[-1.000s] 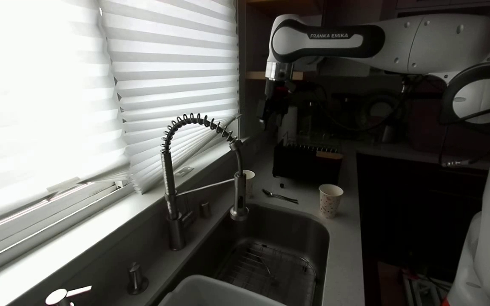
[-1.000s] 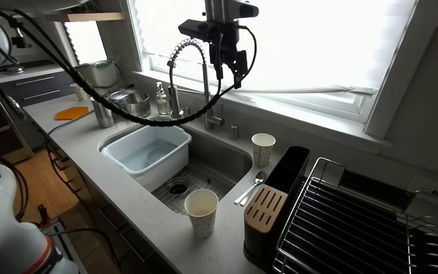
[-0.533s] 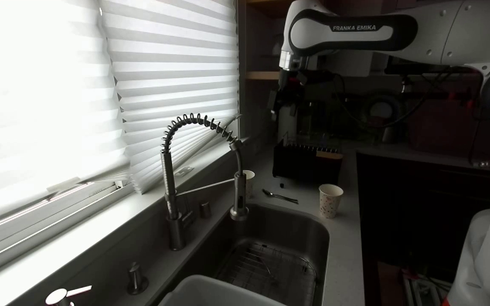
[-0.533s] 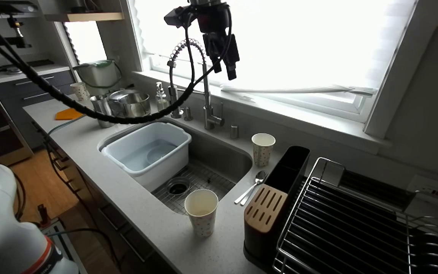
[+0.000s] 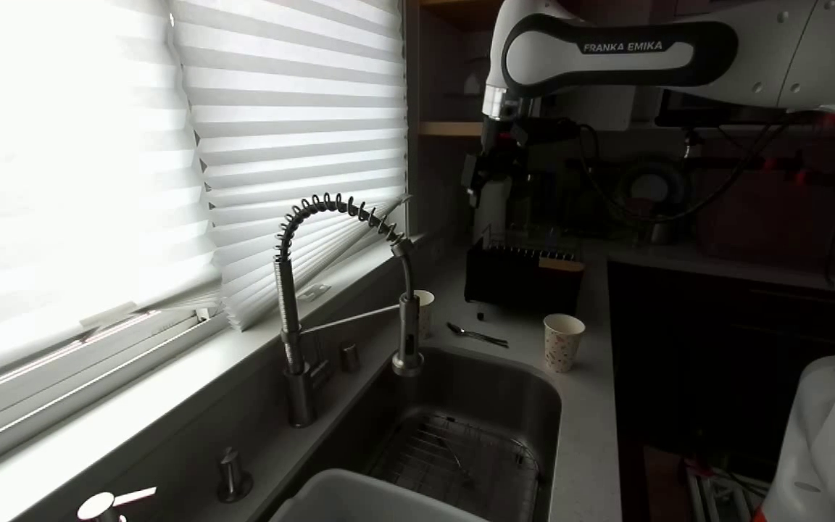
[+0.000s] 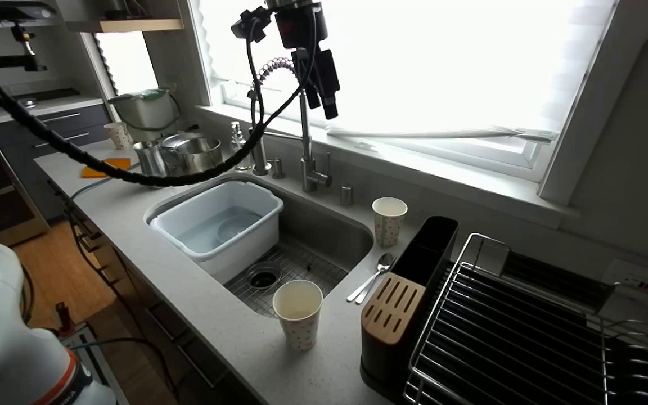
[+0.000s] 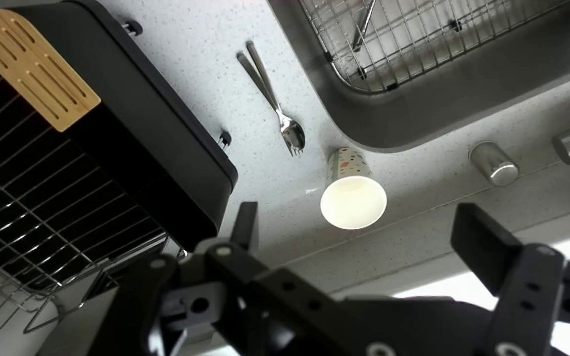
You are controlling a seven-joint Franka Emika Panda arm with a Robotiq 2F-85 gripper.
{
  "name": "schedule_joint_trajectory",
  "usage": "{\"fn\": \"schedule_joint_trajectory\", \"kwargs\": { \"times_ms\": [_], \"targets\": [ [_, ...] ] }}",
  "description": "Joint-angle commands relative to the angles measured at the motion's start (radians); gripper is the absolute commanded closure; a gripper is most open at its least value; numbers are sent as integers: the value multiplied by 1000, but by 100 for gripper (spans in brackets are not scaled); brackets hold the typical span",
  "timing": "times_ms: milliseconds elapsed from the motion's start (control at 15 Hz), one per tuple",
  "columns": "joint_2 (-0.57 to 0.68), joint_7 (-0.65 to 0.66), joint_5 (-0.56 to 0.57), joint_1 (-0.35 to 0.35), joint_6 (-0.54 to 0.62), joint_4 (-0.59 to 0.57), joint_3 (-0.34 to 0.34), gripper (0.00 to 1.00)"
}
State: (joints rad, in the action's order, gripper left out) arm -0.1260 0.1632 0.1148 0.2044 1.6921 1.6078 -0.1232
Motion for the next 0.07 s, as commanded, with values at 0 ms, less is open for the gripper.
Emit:
{"fn": "schedule_joint_trajectory", "kwargs": {
  "times_ms": [0],
  "targets": [
    [2, 1, 2, -14, -4, -5, -13, 0]
  ]
}}
